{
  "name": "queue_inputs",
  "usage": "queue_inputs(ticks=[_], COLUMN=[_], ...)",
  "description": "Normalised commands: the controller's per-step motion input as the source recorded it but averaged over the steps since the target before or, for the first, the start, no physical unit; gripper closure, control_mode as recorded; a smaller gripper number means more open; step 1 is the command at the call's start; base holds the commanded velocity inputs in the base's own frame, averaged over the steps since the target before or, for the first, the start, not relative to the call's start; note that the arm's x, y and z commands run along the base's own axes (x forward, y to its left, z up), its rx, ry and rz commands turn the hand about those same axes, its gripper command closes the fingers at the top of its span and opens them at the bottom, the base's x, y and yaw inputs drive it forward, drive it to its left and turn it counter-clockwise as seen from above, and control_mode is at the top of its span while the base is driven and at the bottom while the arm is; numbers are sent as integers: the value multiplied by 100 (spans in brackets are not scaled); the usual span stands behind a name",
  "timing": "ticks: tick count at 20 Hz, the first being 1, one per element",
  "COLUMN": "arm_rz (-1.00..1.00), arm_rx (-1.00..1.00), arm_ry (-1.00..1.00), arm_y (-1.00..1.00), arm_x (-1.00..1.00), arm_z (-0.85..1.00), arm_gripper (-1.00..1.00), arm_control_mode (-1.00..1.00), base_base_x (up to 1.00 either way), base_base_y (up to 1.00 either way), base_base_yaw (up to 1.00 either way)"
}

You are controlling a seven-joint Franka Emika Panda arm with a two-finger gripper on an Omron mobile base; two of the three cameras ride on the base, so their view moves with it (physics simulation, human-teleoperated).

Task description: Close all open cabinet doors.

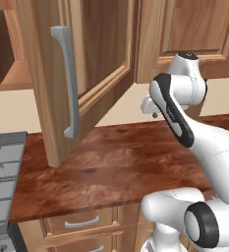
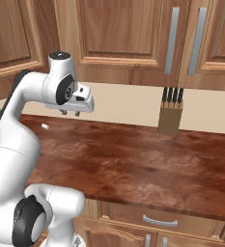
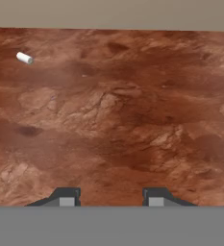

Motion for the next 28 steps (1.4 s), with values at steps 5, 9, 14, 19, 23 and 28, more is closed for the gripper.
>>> queue_inputs(ticks=[5, 9, 14, 19, 23, 28], arm_rz=[0, 0, 0, 0, 0, 2], arm_rx=[0, 0, 0, 0, 0, 0], arm_ry=[0, -6, -11, -11, -16, -18], arm_y=[0, 0, 0, 0, 0, 0], arm_x=[-17, -38, -36, -41, -51, -56], arm_z=[0, 0, 0, 2, 15, 23], arm_gripper=[-100, -100, -100, -100, -100, -100], arm_control_mode=[-100, -100, -100, -100, -100, -100], base_base_x=[0, 0, 0, 0, 0, 0], base_base_y=[0, 0, 0, 0, 0, 0], base_base_yaw=[0, 0, 0, 0, 0, 0])
